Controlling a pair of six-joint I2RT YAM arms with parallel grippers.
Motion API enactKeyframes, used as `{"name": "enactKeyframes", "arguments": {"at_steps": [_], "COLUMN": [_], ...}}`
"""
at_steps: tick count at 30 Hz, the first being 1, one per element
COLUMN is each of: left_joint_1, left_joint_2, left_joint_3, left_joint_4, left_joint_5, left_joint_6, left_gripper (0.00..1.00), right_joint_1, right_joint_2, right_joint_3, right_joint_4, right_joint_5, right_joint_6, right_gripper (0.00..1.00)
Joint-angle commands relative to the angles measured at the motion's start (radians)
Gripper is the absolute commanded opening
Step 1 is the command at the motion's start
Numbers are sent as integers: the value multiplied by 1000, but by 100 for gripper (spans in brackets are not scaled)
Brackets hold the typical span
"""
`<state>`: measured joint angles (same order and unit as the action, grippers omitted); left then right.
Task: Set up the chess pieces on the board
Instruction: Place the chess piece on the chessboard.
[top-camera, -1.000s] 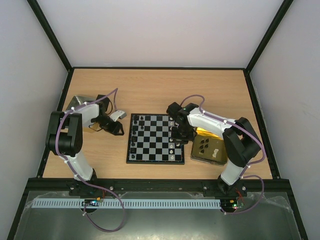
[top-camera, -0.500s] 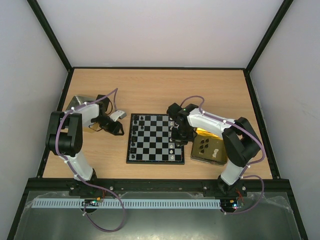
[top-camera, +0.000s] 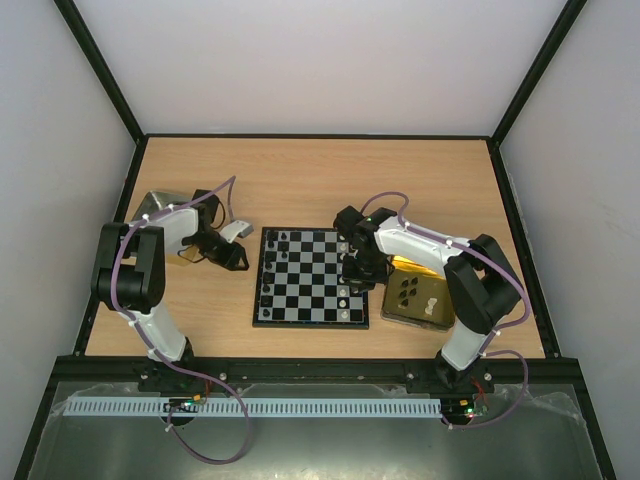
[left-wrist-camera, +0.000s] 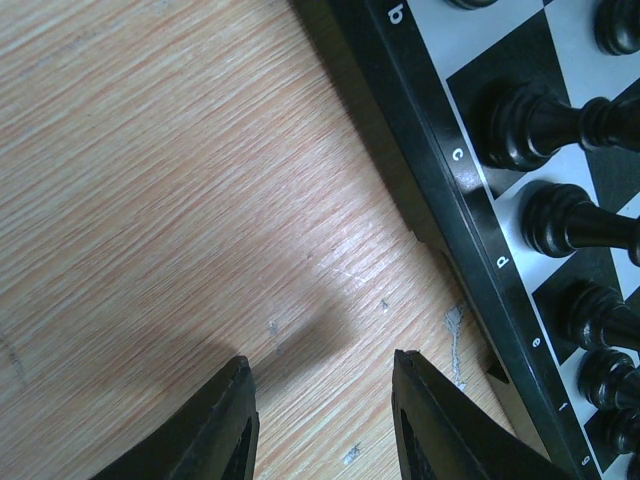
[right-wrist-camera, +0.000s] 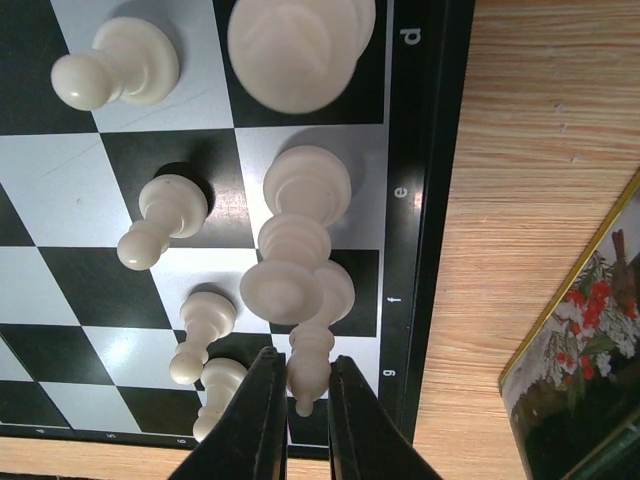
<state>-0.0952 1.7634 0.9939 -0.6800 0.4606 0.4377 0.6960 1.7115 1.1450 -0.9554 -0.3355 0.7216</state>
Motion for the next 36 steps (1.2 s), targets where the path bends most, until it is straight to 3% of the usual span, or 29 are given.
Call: {"name": "enactKeyframes", "arguments": {"at_steps": [1, 19, 31, 36], "left_joint_1": [-5, -5, -3, -3], "left_joint_2": [54, 59, 52, 31], "left_joint_3": [-43, -38, -38, -30], "left_joint_4": [10, 11, 13, 5], "left_joint_5": [-42, -40, -48, -47], "left_joint_6": [8, 7, 7, 10], "left_gripper": [39, 39, 39, 34], "right_joint_1": [5, 4, 5, 5], "right_joint_2": [-5, -19, -14, -23], "right_joint_3": [-7, -25, -6, 22], "right_joint_4": [-17, -29, -26, -42], "right_joint_5": [0, 1, -1, 24], "right_joint_6": [-7, -13, -11, -8], "right_gripper": [8, 9, 36, 39]}}
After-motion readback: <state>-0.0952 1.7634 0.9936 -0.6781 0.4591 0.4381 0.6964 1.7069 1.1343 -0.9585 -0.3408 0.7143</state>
